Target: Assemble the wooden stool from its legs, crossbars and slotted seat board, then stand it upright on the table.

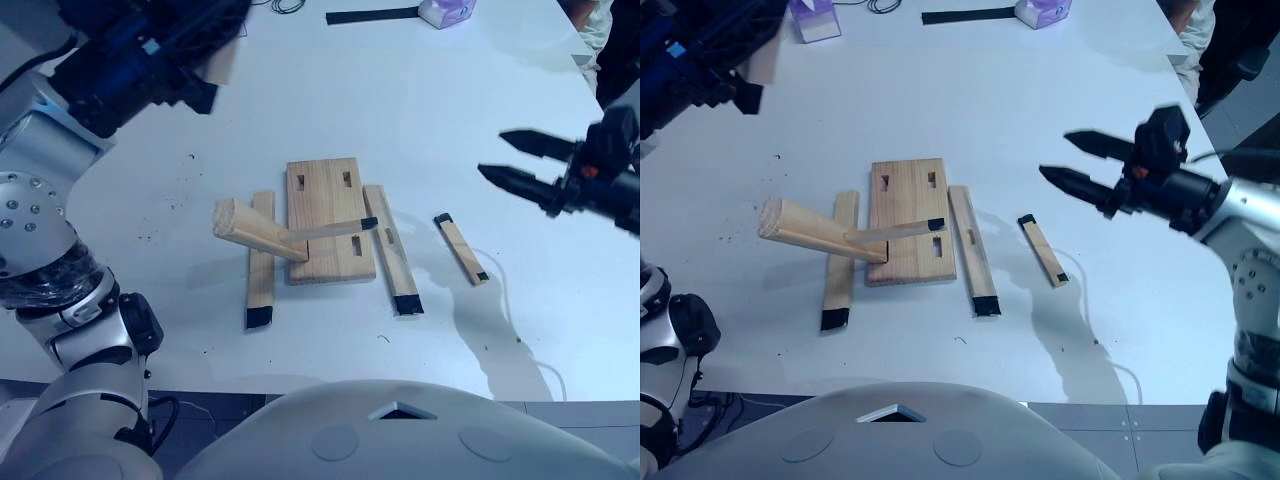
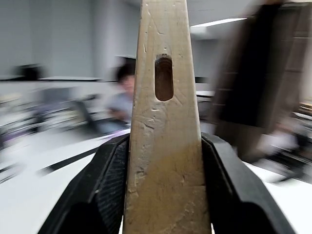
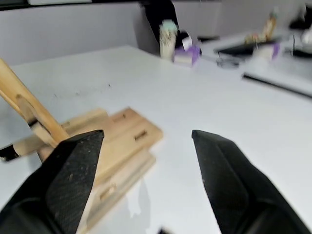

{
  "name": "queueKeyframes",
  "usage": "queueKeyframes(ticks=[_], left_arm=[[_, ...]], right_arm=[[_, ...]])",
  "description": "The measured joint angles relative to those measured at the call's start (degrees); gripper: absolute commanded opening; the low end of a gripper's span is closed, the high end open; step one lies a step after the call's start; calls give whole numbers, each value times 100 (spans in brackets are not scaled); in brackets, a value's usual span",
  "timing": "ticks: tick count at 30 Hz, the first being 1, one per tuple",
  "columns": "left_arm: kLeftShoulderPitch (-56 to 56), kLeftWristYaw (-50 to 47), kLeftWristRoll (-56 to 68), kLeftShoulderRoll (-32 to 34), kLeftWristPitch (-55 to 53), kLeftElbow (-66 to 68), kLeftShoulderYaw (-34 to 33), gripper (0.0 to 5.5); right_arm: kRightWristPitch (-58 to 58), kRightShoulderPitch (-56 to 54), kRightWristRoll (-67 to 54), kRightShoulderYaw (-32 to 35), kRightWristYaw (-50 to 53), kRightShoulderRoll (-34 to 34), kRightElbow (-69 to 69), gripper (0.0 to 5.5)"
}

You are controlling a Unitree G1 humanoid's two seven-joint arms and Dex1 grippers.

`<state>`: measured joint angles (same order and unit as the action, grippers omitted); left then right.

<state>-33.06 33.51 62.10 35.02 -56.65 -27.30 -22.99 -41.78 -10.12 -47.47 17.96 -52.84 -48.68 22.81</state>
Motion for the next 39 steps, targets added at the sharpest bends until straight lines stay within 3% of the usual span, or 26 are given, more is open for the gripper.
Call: queueKeyframes(ticks=[11, 17, 37, 39], left_arm=[[454, -165, 2018, 476, -200, -958, 428, 200], [1026, -125, 2105, 680, -50, -1164, 564, 200], [1337, 472, 1873, 923, 399, -1202, 1261, 200], [1352, 525, 1841, 935, 442, -1174, 1291, 200]], right_arm=[[-1108, -1389, -2103, -115, 383, 81, 296, 333], [-1358, -1546, -3065, -157, 656, 83, 427, 419], [-1431, -2173, -3575, -852, 672, 337, 388, 419], [-1439, -2187, -3579, -878, 619, 334, 404, 392]])
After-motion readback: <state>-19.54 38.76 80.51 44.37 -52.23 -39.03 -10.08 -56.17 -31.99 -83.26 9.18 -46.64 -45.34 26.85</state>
